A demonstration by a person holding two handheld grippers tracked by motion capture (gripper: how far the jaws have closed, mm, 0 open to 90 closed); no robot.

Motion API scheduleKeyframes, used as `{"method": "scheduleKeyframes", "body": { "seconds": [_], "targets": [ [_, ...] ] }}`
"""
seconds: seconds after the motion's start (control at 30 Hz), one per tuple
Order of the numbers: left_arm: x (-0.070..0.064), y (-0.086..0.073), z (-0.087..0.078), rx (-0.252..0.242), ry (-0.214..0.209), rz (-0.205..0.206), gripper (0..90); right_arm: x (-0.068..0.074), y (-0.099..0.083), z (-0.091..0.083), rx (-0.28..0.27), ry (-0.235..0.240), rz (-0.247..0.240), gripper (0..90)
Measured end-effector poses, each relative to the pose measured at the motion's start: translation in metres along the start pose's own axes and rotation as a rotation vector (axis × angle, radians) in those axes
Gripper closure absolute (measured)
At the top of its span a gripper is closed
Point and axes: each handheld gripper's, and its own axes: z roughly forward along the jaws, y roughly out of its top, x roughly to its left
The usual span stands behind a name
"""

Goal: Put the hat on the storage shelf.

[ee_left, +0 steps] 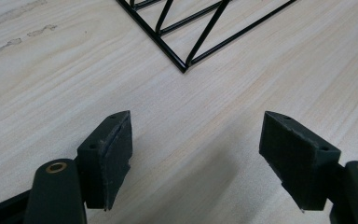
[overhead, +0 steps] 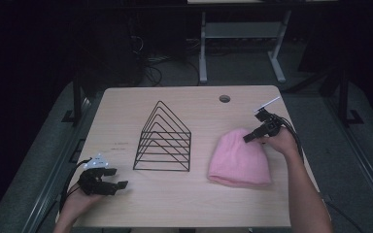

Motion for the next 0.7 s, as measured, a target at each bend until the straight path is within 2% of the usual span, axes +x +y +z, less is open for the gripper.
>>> {"method": "scheduleKeyframes", "body": {
  "seconds": [0.2,0.33,0.37,0.53,0.67,0.7],
  "targets": [
    [0.0,0.0,0.0,0.005,-0.001,0.0,25.7,0.0,0.0,0.006,0.019,0.038,-0.004,60.1],
    [-0.001,0.0,0.001,0.003,-0.006,-0.005,25.7,-0.001,-0.002,0.007,0.008,0.073,0.012,67.6],
    [-0.001,0.0,0.001,0.004,-0.005,-0.003,25.7,-0.002,-0.004,0.007,-0.007,0.09,0.02,71.8],
    [-0.001,0.0,0.001,0.012,-0.009,0.0,25.7,-0.004,-0.008,0.004,-0.038,0.131,0.048,77.6],
    [-0.002,0.001,0.001,0.016,-0.012,0.0,25.8,-0.001,-0.01,-0.004,-0.051,0.152,0.033,78.8],
    [-0.002,0.001,0.001,0.008,-0.015,-0.01,25.8,0.0,-0.01,-0.006,-0.057,0.152,0.033,78.9]
  ]
}}
